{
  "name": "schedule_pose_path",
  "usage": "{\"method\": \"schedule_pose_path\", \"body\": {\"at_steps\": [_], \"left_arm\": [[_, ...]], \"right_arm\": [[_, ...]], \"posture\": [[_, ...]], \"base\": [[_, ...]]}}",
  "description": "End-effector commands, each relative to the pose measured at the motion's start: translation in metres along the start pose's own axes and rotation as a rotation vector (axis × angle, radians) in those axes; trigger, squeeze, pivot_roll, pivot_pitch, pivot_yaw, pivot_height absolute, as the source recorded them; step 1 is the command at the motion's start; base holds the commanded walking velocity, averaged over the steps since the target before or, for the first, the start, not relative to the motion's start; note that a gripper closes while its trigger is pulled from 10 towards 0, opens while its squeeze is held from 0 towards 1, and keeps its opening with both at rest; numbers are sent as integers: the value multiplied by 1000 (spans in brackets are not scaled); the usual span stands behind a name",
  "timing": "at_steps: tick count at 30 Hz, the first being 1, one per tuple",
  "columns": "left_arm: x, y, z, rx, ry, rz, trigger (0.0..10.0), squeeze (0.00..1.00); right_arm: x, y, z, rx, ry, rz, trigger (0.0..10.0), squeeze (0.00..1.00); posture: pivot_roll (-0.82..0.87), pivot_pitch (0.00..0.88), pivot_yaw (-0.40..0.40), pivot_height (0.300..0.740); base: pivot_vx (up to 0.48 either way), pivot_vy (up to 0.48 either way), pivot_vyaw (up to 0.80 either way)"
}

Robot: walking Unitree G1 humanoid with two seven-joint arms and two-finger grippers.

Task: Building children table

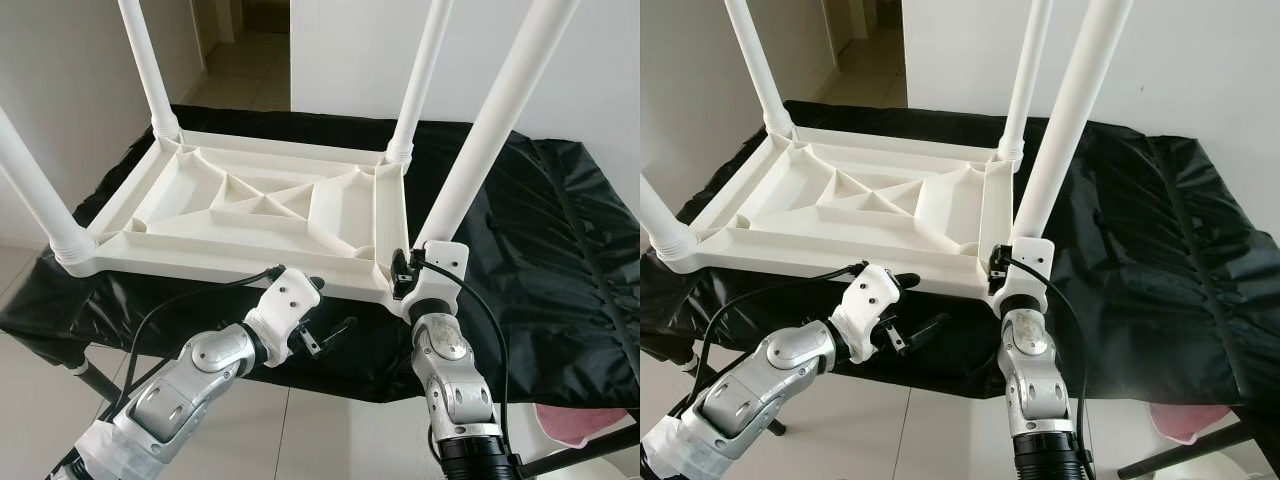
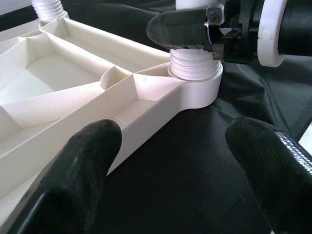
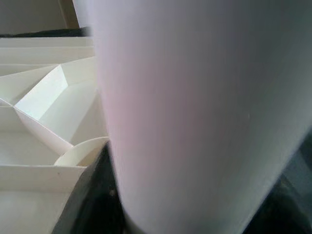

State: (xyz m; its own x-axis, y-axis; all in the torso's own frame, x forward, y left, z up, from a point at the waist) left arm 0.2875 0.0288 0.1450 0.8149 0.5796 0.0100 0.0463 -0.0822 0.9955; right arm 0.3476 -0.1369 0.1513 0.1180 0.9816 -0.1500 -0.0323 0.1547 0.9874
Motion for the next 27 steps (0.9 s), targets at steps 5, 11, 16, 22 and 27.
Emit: {"method": "schedule_pose_path", "body": {"at_steps": [5,11,16,22,27], "left_arm": [[0,0,0,9,-19,10,10000,0],[-1,-1,-1,10,-20,4,10000,0],[0,-1,-2,9,-14,4,10000,0],[-1,0,-2,7,-12,2,10000,0],[-2,-1,-1,8,-19,2,10000,0]], "right_arm": [[13,1,-2,-17,113,41,10000,1000],[5,7,0,-89,274,32,10000,1000],[1,5,0,-102,347,-17,10000,1000],[-1,8,2,-135,444,-73,10000,0],[2,11,0,-162,561,-109,10000,0]], "posture": [[-17,67,7,740],[-12,69,1,740],[-12,71,-3,740],[-17,75,1,740],[-24,69,5,740]], "base": [[0,0,0],[0,0,0],[0,0,0],[0,0,0],[0,0,0]]}}
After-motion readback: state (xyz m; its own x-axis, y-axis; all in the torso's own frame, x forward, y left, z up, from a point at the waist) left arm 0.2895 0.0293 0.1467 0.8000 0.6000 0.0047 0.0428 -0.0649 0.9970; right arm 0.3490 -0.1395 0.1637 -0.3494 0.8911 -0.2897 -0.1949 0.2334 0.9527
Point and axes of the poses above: a point about 5 cm out from each wrist's last joint towards the gripper, its own z axis pointing out of the wrist towards the gripper, its own y axis along the axis of the wrist's last joint, x = y × z, the point moved 5 cm from there along z, pointing out of the wrist towards the gripper, and after that the axes turned 12 degrees about -z, right-handed, at the moved point
